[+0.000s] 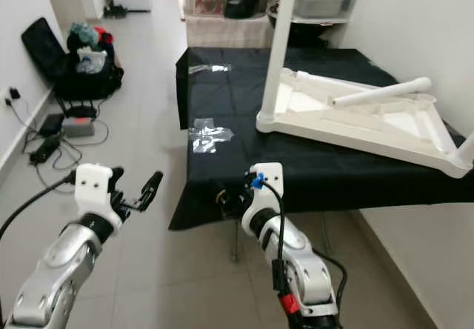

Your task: Building children table

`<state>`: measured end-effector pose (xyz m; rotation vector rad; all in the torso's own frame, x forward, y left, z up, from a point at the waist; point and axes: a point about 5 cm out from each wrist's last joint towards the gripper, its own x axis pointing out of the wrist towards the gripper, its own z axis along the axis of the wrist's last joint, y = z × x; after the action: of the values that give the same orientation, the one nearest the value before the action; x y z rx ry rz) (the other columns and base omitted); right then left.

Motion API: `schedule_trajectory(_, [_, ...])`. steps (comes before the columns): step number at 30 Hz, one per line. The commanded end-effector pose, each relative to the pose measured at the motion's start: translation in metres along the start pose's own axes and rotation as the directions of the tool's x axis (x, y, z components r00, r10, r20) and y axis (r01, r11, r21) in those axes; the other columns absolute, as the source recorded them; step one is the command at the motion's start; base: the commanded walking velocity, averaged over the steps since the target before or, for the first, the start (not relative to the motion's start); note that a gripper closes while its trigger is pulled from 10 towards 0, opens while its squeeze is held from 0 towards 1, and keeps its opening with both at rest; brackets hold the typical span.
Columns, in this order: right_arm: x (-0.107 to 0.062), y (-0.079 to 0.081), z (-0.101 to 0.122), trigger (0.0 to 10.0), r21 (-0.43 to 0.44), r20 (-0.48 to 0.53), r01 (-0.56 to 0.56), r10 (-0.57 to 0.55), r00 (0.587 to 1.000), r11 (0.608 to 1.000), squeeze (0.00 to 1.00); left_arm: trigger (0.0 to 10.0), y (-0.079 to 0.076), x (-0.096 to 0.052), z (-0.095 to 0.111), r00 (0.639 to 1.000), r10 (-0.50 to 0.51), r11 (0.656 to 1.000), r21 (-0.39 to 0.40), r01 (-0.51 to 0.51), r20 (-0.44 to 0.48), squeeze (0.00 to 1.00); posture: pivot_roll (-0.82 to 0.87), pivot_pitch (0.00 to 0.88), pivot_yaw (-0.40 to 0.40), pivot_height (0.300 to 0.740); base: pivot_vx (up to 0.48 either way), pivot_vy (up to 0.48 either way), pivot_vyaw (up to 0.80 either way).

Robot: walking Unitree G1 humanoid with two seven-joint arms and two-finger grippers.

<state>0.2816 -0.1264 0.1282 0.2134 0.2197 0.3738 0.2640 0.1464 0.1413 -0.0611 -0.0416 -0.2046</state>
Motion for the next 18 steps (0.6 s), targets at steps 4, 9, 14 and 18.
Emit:
schedule_trajectory(4, [0.002,-0.002,0.009,10.0,-0.012,0.069,0.010,-0.009,0.998,1.000,0.00,10.0,0.000,0.002,0.000,1.000,-0.008,1.000,-0.026,0.008,-0.005,0.00,-0.09,0.000,-0.034,0.740,0.261,0.000,-0.40])
schedule_trajectory(9, [0.005,-0.003,0.015,10.0,-0.027,0.084,0.018,-0.015,0.996,0.999,0.00,10.0,-0.002,0.004,0.005,1.000,-0.024,0.999,-0.025,0.024,0.011,0.00,-0.08,0.000,-0.027,0.740,0.266,0.000,-0.16])
schedule_trajectory(14, [0.009,0.003,0.033,10.0,-0.045,0.146,-0.043,0.049,0.988,0.998,0.00,10.0,-0.004,0.004,0.007,0.999,-0.042,0.999,-0.022,0.042,0.016,0.00,-0.08,0.000,-0.011,0.740,0.268,0.000,0.00])
schedule_trajectory(18, [0.010,0.005,0.037,10.0,-0.059,0.159,-0.061,0.070,0.985,0.996,0.00,10.0,-0.005,0.004,0.008,0.999,-0.046,0.999,-0.022,0.047,0.016,0.00,-0.09,0.000,-0.011,0.740,0.268,0.000,0.00])
